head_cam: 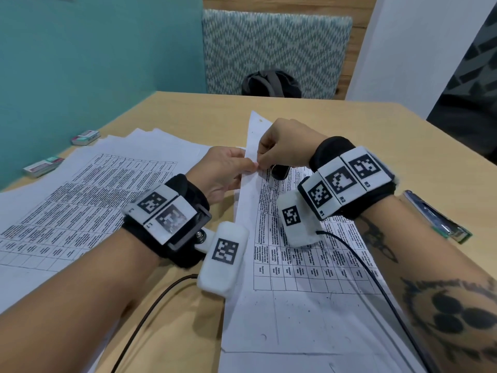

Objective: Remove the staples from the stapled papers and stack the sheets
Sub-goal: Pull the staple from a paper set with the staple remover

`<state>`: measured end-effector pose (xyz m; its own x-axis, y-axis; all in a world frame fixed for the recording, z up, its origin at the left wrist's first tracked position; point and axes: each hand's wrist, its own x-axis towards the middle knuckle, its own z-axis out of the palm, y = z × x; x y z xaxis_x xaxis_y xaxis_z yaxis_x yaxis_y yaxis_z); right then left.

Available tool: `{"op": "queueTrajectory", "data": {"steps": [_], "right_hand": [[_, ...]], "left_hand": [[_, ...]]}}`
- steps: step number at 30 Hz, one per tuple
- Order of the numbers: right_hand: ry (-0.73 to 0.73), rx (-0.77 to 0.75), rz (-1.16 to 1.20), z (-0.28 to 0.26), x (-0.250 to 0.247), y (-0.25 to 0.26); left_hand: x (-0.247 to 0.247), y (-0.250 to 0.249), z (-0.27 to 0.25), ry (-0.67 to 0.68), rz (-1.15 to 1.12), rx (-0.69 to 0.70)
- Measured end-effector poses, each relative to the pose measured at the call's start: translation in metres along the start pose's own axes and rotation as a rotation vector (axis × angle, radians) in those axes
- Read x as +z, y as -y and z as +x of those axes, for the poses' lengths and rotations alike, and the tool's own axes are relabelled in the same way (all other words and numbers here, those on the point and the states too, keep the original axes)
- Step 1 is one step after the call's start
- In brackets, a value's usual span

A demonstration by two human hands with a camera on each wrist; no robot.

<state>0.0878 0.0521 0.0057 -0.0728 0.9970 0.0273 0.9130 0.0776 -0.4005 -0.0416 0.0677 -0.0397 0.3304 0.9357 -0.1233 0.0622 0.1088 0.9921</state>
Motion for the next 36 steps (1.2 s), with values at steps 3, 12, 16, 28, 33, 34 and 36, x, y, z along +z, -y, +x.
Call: {"op": "queueTrajectory", "data": {"steps": [3, 12, 16, 28, 33, 34, 36], "right_hand": [[-0.007, -0.03, 0.032, 0.0, 0.0, -0.002], [0.082, -0.02, 0.232, -0.001, -0.007, -0.013], [0.079, -0.006, 0.04, -0.001, -0.005, -0.003], [-0.019, -0.004, 0.373, -0.005, -0.015, -0.003], [-0.081, 0.118, -0.005, -0.014, -0.045, -0.017], [-0.055, 0.185, -0.122, -0.017, -0.051, -0.024], [0.003, 0.315, -0.302, -0.026, -0.057, -0.038]], "left_hand": [[0.0, 0.0, 0.001, 0.001, 0.019, 0.033], [-0.005, -0.004, -0.001, 0.077, -0.093, 0.011], [-0.005, -0.004, -0.001, 0.047, -0.023, 0.03], [0.001, -0.002, -0.004, 0.061, -0.014, 0.049], [-0.005, 0.001, 0.003, -0.002, -0.041, -0.045], [-0.005, 0.002, 0.003, -0.006, -0.043, -0.081], [-0.006, 0.001, 0.003, 0.02, -0.049, -0.193]]}}
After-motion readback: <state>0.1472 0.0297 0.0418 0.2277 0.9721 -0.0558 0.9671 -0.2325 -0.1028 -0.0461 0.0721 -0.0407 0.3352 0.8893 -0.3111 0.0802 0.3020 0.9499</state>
